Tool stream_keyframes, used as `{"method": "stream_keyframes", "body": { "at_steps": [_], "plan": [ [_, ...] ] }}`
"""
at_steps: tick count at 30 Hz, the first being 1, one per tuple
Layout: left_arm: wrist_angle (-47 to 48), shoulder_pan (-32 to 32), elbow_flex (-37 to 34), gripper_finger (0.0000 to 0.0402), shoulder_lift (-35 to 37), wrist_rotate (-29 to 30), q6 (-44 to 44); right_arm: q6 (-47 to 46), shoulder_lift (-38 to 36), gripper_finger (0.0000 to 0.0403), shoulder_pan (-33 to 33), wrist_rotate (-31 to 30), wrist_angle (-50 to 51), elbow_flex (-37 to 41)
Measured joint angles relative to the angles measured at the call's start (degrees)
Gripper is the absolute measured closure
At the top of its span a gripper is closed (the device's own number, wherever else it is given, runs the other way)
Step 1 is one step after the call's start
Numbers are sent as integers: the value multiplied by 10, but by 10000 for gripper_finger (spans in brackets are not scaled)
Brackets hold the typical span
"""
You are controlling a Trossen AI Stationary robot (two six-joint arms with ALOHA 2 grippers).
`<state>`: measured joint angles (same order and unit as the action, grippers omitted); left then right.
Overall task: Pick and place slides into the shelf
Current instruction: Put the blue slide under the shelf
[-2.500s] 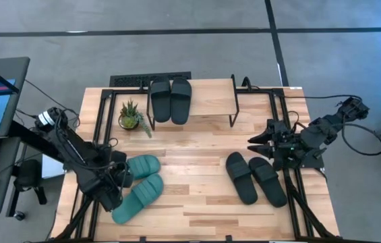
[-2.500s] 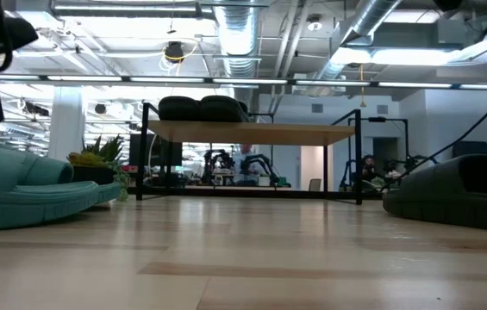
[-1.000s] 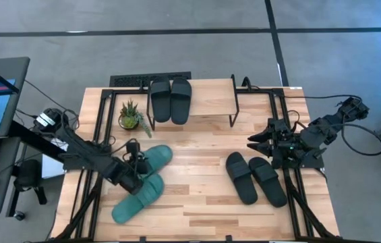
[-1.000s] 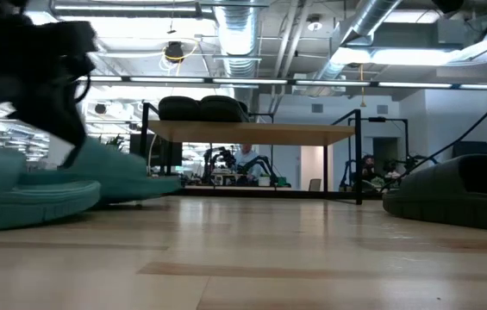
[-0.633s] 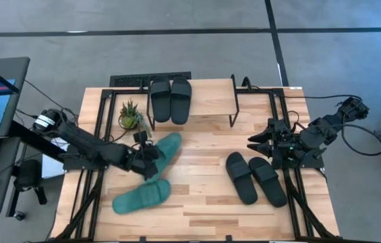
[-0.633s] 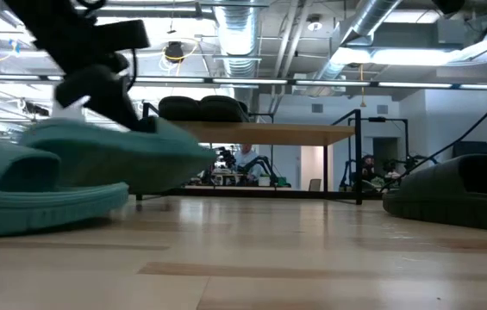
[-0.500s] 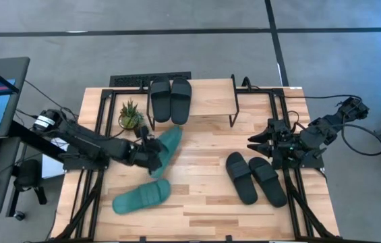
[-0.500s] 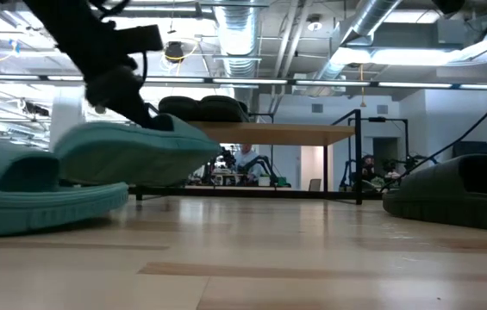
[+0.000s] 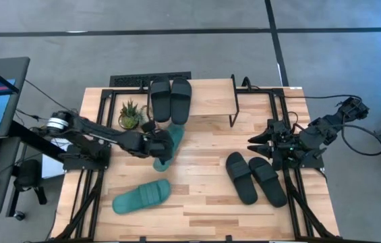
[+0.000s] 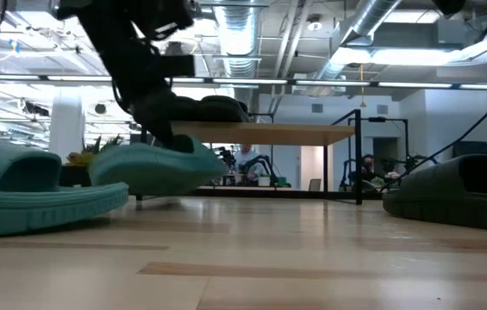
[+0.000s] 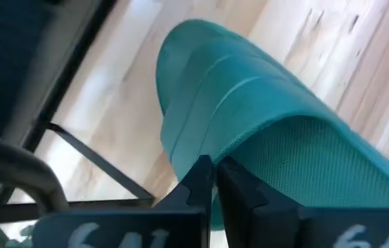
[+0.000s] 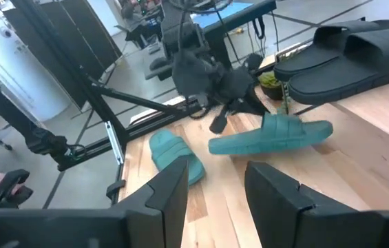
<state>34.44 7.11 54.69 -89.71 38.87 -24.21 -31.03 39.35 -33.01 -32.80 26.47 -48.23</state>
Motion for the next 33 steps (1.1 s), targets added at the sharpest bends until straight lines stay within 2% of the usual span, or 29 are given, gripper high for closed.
{"method": "stream_keyframes", "body": {
  "at_steps": [7,16,23,28,33],
  "plan": [
    [91,4,86,401,-97,13,-84,-4,0,272,0,12,1,0],
    [220,-15,134,401,-109,30,-176,0,0,272,0,15,16,0],
    [239,-20,143,401,-110,37,-156,0,0,272,0,21,37,0],
    [201,-23,138,401,-110,40,-124,0,0,272,0,28,37,0],
    [205,-31,138,401,-118,36,-101,-3,0,272,0,30,36,0]
  ]
}}
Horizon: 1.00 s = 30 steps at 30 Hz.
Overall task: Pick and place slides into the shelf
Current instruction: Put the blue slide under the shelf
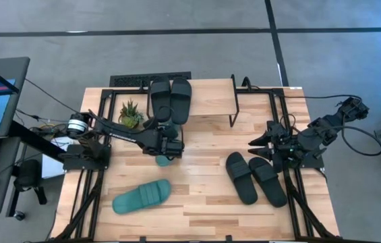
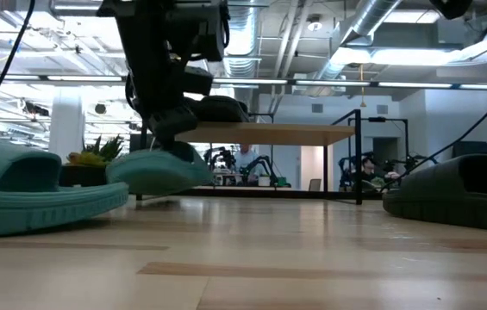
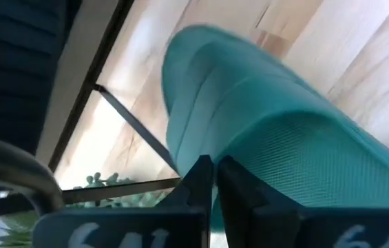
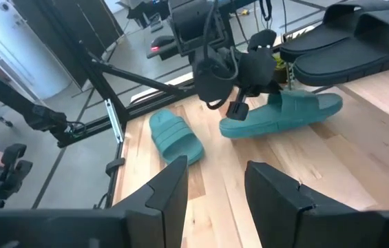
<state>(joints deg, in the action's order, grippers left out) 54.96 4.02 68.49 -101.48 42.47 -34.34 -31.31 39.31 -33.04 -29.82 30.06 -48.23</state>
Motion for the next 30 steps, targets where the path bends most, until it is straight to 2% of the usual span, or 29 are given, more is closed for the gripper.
{"method": "stream_keyframes", "body": {
  "at_steps": [7,15,23,30],
  "plan": [
    [-19,-6,0,401,-18,-16,13,-2,0,272,0,0,-1,0],
    [-18,-6,0,377,-19,-15,22,-2,0,272,0,0,-1,0],
    [-20,-6,0,343,-19,-25,30,-2,0,272,0,0,-1,0],
    [-19,-5,0,294,-19,-29,34,1,0,272,0,0,-1,0]
  ]
}}
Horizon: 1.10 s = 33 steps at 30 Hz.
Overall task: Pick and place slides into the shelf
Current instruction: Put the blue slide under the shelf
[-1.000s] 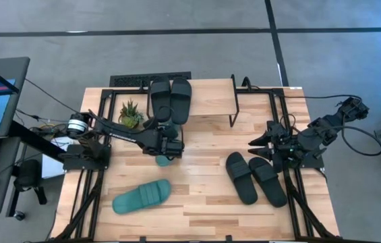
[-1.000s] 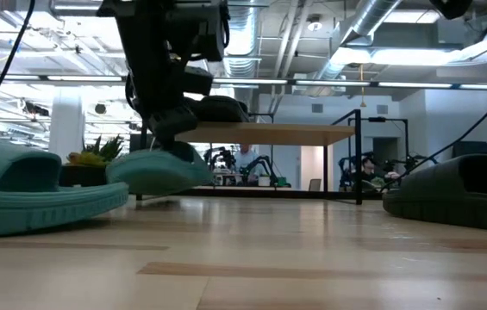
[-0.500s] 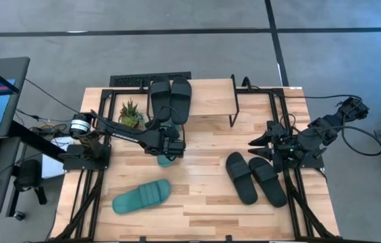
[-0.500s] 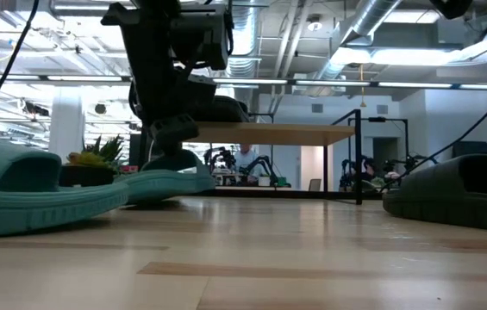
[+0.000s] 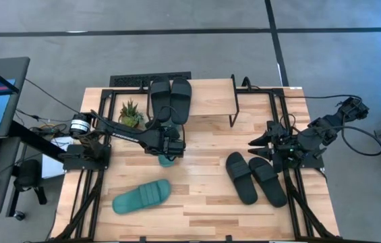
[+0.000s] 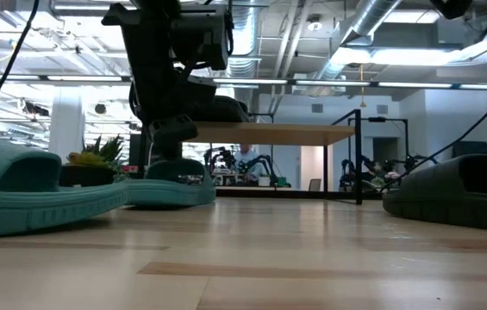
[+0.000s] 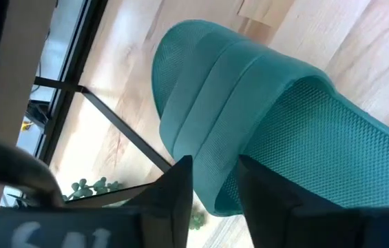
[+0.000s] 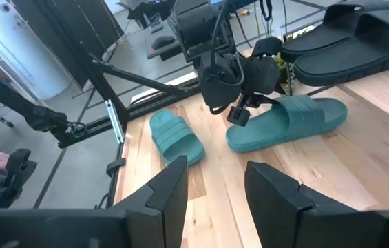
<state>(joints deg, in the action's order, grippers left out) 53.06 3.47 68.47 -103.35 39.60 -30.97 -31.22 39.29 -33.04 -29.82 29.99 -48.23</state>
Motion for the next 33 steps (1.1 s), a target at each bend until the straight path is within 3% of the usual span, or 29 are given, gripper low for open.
{"method": "stream_keyframes", "body": {
  "at_steps": [12,20,25,33],
  "plan": [
    [6,50,1,279,38,-19,2,-2,0,272,0,0,0,0],
    [42,124,1,291,74,-78,168,-7,0,272,0,0,1,0],
    [-36,141,-3,306,87,-180,280,-8,0,272,0,0,3,0],
    [-50,125,-4,317,84,-234,314,-14,0,272,0,1,4,0]
  ]
}}
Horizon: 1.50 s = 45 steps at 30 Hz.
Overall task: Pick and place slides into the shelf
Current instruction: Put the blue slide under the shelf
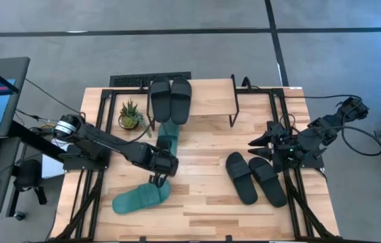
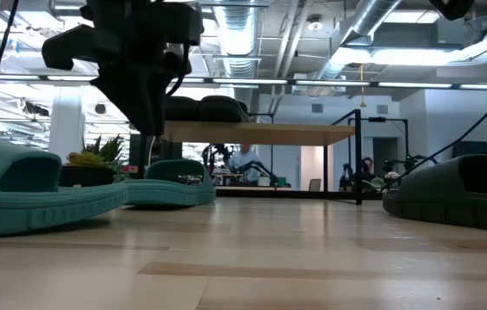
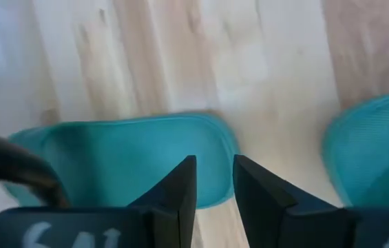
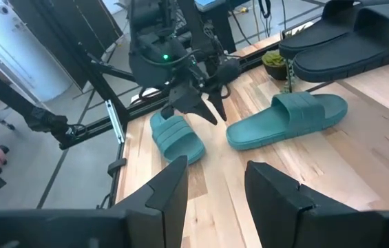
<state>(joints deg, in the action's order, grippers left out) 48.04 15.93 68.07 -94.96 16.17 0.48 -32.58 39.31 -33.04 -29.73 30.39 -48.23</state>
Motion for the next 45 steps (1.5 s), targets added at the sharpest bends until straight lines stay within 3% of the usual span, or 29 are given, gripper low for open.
{"method": "stream_keyframes", "body": {
  "at_steps": [16,25,36,45],
  "plan": [
    [-30,-9,0,317,-54,-20,61,-1,0,272,0,14,1,0],
    [-39,-23,-2,317,-55,-20,43,0,0,272,0,14,1,0],
    [-70,-11,-56,317,-55,-24,2,-1,0,272,0,14,1,0],
    [-118,-15,-69,317,-55,12,-62,-1,0,272,0,13,1,0]
  ]
}}
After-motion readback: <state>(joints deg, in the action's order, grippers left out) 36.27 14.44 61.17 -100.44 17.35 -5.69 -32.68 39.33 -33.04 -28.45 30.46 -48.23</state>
